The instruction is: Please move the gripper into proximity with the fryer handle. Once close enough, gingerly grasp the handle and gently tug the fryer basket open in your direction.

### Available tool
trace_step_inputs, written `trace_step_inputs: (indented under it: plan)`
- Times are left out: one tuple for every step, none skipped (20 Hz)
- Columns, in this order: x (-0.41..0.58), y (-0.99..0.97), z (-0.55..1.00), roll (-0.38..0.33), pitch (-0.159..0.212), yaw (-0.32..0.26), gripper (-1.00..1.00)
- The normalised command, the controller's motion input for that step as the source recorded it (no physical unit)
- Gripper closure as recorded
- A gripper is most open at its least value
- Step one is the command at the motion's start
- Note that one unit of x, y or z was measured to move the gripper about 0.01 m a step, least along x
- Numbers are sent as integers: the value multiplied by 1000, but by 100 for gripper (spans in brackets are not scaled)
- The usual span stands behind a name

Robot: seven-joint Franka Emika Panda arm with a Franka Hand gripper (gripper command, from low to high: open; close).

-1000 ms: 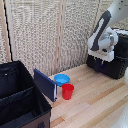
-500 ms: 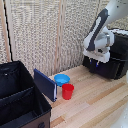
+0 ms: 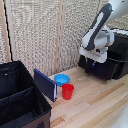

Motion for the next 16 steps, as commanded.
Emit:
trace_step_inputs:
  plan:
    - [-94,774,-83,0,-45,-56,100]
    - [-29,714,-151,0,-45,-66,100]
    - [0,677,-174,0,-45,-73,100]
    - [0,609,-214,0,-44,-76,100]
    - [0,526,-237,0,-50,-76,100]
    - [0,449,-246,0,-55,-76,100]
    - [17,386,-243,0,-48,-76,100]
    - [34,366,-229,-10,-49,-72,100]
    - [63,337,-189,-28,-33,-64,100]
    - [91,269,-131,-18,0,-42,100]
    - [120,206,-83,-12,0,-27,100]
    - [74,189,0,-19,0,-25,100]
    - [43,140,0,-6,0,-36,100]
    - [0,37,0,0,0,-33,-100]
    - [0,74,40,0,14,-45,-100]
    - [3,51,111,0,14,-39,-100]
